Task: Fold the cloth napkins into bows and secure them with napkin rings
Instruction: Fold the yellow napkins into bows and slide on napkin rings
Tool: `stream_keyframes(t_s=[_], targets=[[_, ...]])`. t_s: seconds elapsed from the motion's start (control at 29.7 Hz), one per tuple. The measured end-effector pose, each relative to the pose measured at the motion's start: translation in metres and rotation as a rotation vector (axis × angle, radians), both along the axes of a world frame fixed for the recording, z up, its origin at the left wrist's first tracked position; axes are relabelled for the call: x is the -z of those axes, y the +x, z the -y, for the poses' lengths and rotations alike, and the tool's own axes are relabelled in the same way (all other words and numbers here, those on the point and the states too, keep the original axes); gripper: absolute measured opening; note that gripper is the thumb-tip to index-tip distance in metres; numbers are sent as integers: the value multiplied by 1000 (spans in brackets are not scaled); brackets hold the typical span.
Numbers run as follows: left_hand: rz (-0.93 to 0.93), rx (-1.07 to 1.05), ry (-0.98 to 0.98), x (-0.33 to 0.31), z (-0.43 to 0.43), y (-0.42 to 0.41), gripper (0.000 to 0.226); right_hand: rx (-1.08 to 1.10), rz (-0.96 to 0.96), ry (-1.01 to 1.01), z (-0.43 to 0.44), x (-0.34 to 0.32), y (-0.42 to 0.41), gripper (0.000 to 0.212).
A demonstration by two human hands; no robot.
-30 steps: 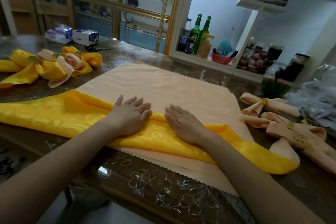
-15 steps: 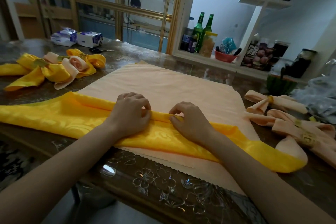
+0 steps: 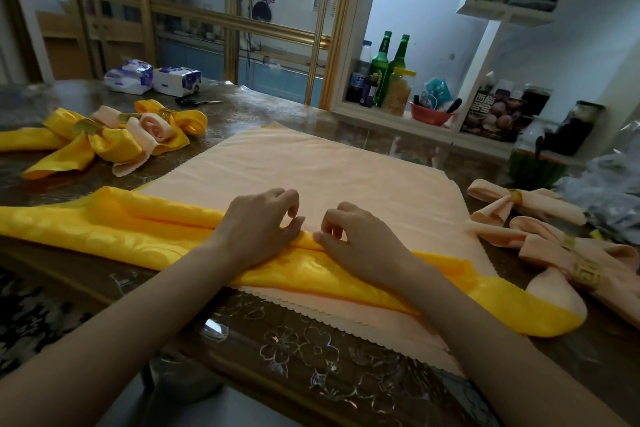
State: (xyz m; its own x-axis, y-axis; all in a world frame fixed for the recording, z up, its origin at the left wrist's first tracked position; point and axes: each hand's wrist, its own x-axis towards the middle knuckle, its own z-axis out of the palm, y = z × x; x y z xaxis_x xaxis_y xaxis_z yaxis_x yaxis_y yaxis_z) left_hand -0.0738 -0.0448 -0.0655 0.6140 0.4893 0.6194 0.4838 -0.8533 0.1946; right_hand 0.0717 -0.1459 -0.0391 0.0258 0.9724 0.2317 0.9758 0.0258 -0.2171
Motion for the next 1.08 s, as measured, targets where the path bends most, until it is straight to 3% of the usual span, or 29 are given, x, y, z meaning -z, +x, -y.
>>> stream_keyframes(t_s=[0.17, 0.3, 0.51, 0.74, 0.94, 1.08], targets=[[-10, 39, 23, 1, -2, 1, 20, -45, 23, -9, 3, -3, 2, 17], [-8, 64, 35, 1, -3, 1, 17, -86, 43, 7, 1, -2, -1, 22], [-17, 75, 83, -3, -1, 0, 14, -31, 117, 102, -2, 0, -8, 18], [-246, -22, -23, -7, 12, 2, 22, -81, 202, 101, -3, -5, -10, 17], [-225, 20, -384, -11, 1, -9, 11, -20, -85, 3, -9, -6, 1, 14], [-220, 30, -463, -10, -2, -13, 19, 35, -251, -51, -10, -6, 15, 11]])
